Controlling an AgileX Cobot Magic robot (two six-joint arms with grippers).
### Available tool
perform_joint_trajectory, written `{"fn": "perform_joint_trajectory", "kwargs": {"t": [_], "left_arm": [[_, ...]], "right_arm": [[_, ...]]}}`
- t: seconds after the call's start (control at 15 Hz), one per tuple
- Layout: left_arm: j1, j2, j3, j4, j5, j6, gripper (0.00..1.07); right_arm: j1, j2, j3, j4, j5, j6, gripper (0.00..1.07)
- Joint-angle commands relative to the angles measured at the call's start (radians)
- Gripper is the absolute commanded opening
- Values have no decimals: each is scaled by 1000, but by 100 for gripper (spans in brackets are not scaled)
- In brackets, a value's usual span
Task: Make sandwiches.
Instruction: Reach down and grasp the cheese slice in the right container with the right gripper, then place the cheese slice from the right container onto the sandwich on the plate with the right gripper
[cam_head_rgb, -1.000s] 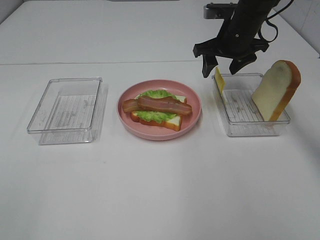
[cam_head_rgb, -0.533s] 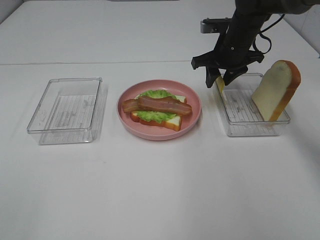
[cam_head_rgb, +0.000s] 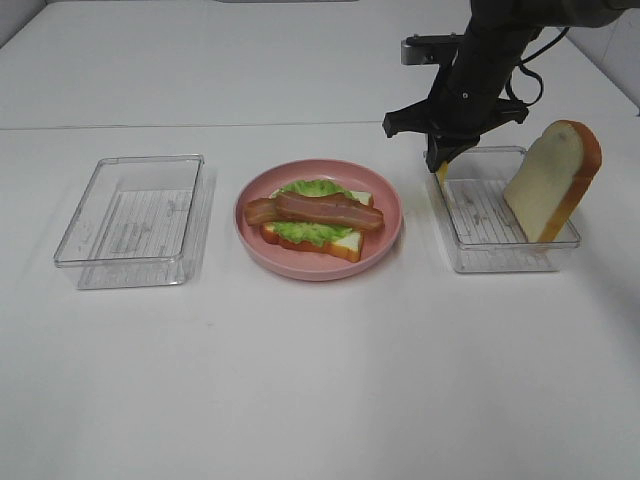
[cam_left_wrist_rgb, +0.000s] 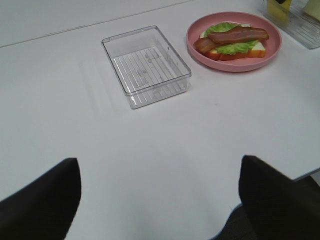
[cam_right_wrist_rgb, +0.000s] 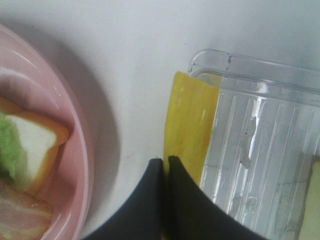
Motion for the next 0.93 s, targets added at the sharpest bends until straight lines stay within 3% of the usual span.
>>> {"fn": "perform_joint_trajectory", "kwargs": {"t": [0.07, 0.33, 0.53, 0.67, 0.73, 0.93], "left_arm": [[-1, -22, 0, -6, -5, -2, 81], [-1, -22, 0, -6, -5, -2, 81], [-1, -22, 0, -6, -5, -2, 81], [-1, -22, 0, -6, -5, -2, 81], [-1, -22, 0, -6, -5, -2, 81], [-1, -22, 0, -6, -5, -2, 81]], "right_arm": [[2, -35, -8, -9, -5, 1, 0], [2, -139, -8, 0, 4, 13, 0], [3, -228, -8, 111, 26, -30, 0], [5, -234, -4, 291, 53, -117, 0], [5, -234, 47, 504, 57, -241, 0], [5, -234, 148, 733, 40, -376, 0]]}}
